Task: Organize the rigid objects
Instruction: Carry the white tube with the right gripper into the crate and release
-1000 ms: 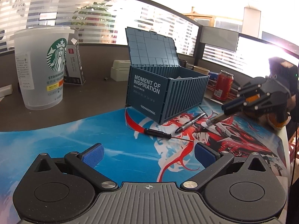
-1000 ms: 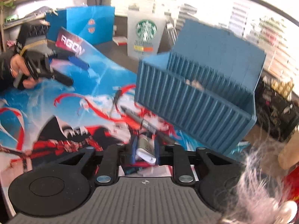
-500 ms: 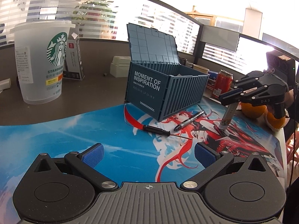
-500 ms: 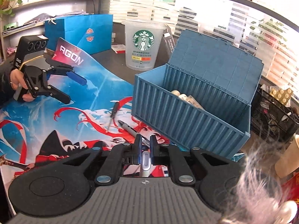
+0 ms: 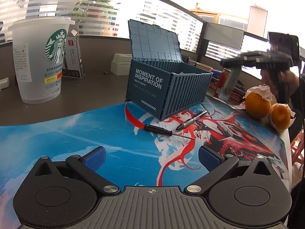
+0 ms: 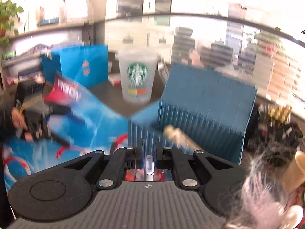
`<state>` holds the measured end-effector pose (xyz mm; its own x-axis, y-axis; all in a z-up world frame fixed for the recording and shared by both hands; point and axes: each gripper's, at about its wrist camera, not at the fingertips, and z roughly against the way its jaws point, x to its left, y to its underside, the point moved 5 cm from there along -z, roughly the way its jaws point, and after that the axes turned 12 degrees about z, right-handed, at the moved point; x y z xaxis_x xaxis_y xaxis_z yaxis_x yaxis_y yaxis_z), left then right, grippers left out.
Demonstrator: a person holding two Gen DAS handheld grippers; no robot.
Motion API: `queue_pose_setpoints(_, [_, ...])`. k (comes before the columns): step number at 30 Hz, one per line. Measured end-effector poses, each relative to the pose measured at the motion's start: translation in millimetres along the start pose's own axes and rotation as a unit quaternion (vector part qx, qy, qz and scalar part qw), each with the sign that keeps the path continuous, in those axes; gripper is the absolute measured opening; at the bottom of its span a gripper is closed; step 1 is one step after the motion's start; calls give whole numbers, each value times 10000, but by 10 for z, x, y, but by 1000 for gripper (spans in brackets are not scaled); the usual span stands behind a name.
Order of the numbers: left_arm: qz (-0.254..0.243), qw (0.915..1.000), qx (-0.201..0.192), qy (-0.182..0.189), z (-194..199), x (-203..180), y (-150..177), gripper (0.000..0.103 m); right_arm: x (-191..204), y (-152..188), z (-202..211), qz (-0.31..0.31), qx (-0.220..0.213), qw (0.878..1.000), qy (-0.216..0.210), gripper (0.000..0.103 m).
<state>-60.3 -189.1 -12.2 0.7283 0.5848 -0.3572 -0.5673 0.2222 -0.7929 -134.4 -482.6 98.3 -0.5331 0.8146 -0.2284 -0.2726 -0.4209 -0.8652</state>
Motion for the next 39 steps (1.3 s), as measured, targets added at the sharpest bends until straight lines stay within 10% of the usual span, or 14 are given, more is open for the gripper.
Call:
queue_pose_setpoints(13, [-26,9999,143,0,-32,-14,23,103,-543,-507,-553,116,-158,9997,114,8])
queue_pose_setpoints(26, [88,9993,351,-35,-80,26,45,103,-522,-208,-1194,-802,-260,9948,-568,8])
queue_pose_setpoints(39, [62,9992,387,-37,-89,23,54,103,-674,144,-1478,-1266,522,9888,-602,9])
